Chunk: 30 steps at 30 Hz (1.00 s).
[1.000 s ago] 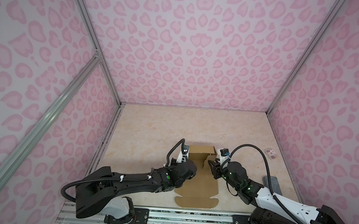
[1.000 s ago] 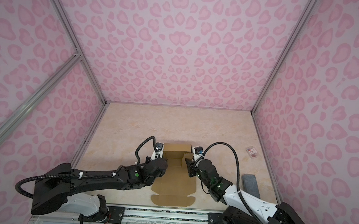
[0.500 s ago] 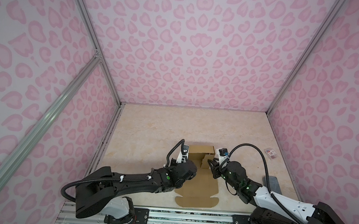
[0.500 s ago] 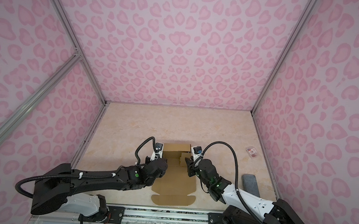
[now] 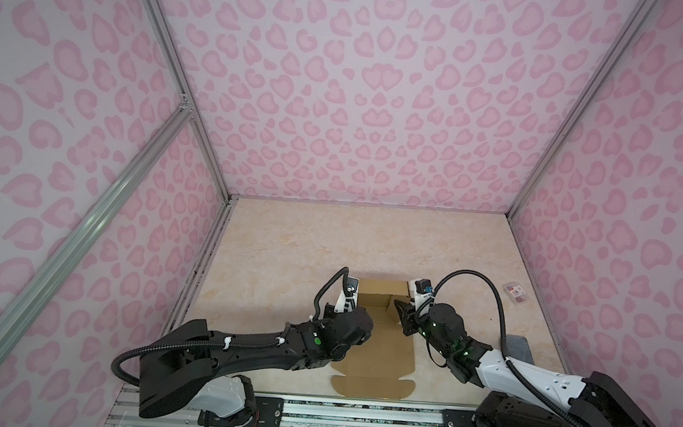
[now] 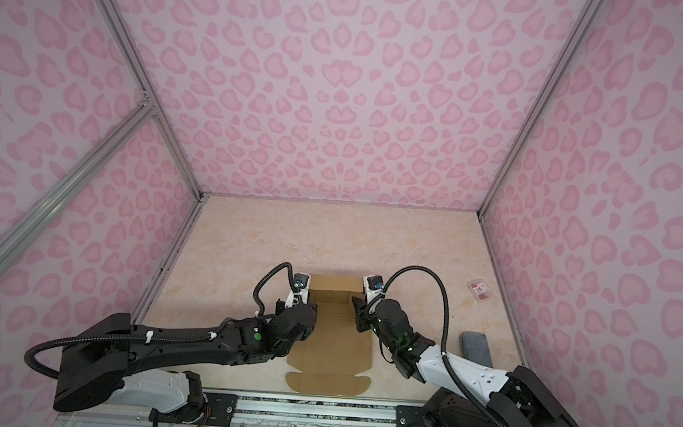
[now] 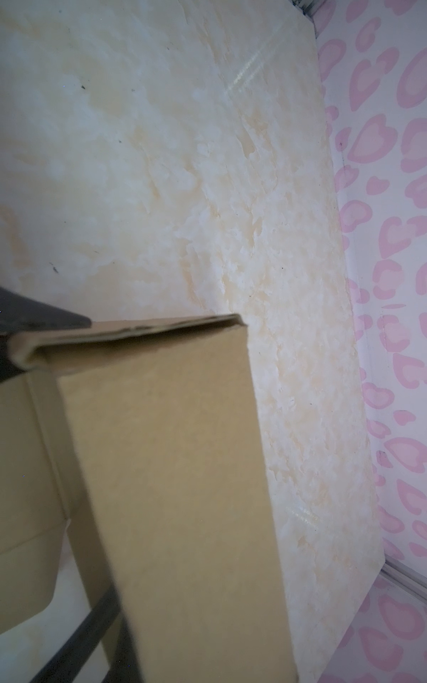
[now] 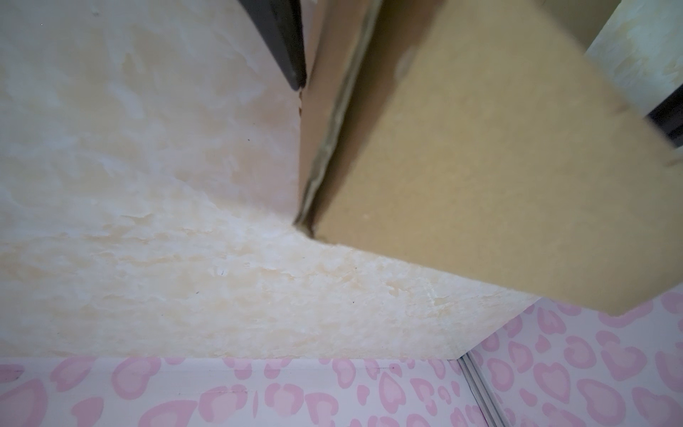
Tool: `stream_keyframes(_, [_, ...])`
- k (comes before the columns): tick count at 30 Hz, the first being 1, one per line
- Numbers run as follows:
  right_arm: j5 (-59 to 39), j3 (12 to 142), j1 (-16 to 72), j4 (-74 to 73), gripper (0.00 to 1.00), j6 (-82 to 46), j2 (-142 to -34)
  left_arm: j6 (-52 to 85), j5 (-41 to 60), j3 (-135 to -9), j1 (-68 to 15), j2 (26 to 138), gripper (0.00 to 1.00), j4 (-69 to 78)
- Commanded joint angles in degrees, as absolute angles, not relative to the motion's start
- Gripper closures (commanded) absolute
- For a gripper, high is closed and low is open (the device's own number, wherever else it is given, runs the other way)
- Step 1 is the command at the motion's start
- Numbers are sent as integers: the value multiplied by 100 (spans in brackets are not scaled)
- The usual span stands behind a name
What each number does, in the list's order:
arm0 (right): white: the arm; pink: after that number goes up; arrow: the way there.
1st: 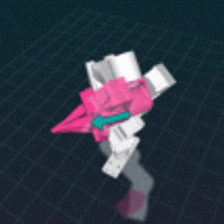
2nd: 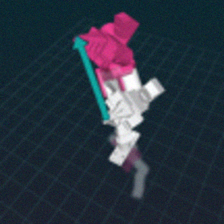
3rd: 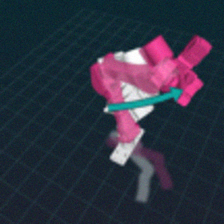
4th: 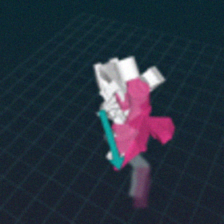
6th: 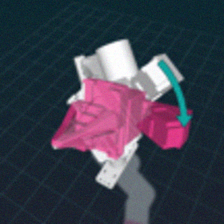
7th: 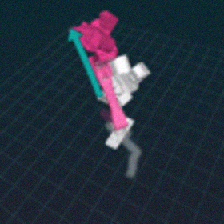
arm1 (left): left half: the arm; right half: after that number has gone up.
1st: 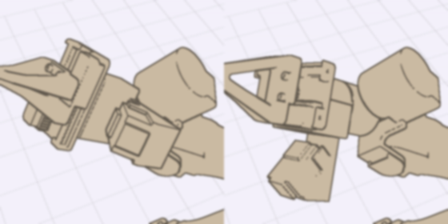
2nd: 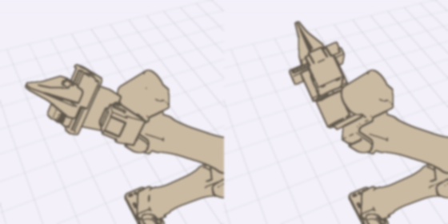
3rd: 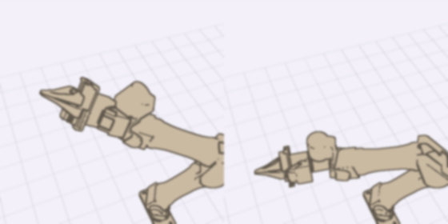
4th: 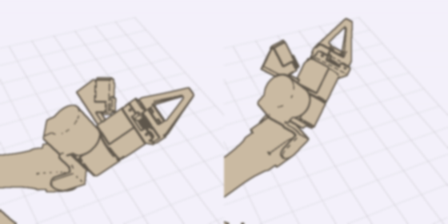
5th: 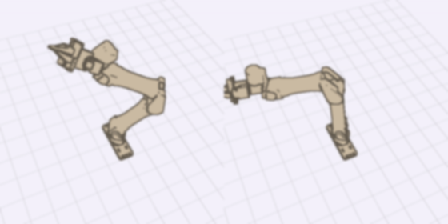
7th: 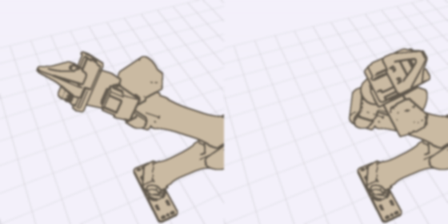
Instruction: Fold the paper box
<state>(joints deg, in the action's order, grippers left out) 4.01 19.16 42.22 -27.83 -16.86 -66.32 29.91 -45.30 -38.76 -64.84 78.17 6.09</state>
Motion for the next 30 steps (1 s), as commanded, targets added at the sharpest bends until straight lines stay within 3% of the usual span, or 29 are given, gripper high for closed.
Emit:
stream_keyframes(1, [412,1937,4211,-2939,67,-1609,-6598,3058,-4613,-3862,-6486,7691,99,737])
stream_keyframes(18, [1846,2975,4420,-857,82,-2328,-6881,3163,-4886,-4512,-6643,7817,99,107])
stream_keyframes(28, [2064,3351,4430,-327,89,-2573,-7011,3305,-4861,-4885,-6696,7914,100,-286])
stream_keyframes(30, [2112,3452,4430,-179,94,-2663,-7052,3324,-4852,-4969,-6703,7952,100,-353])
